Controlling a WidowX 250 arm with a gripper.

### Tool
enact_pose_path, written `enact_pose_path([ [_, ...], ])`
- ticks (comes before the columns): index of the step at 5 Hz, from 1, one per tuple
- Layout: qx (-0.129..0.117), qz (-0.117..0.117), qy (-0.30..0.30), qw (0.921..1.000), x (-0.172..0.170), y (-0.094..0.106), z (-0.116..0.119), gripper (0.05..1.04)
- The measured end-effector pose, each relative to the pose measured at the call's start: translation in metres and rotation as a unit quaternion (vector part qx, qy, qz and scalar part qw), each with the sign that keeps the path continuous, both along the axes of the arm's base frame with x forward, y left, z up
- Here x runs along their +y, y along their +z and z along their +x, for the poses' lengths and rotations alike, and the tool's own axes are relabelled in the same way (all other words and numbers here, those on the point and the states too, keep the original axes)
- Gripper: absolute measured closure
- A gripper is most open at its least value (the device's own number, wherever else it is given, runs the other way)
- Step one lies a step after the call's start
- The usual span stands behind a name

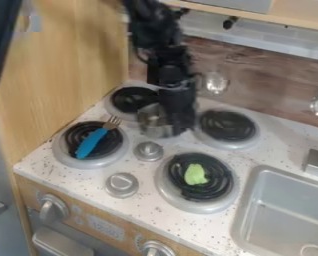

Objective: Put the silver pot on the upper left burner

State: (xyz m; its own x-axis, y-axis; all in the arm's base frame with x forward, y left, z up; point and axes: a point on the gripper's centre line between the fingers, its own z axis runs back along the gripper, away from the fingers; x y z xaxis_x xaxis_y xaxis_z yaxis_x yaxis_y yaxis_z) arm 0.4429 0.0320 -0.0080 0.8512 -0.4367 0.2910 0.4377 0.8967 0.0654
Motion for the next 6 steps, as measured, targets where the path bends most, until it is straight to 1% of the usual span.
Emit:
enact_pose_path([
  [1,0.008,-0.010,0.023,0.9996,0.023,0.001,-0.004,1.020],
  [2,-0.020,-0.007,0.046,0.9987,0.051,0.023,0.012,1.020],
  [3,-0.022,0.000,0.044,0.9988,0.059,0.017,0.025,1.020],
  [4,-0.037,0.010,0.041,0.9984,0.064,0.018,0.042,1.020],
  [5,-0.035,0.019,0.046,0.9981,0.070,0.003,0.053,1.020],
  [6,-0.038,0.036,0.047,0.9975,0.077,-0.003,0.062,1.020],
])
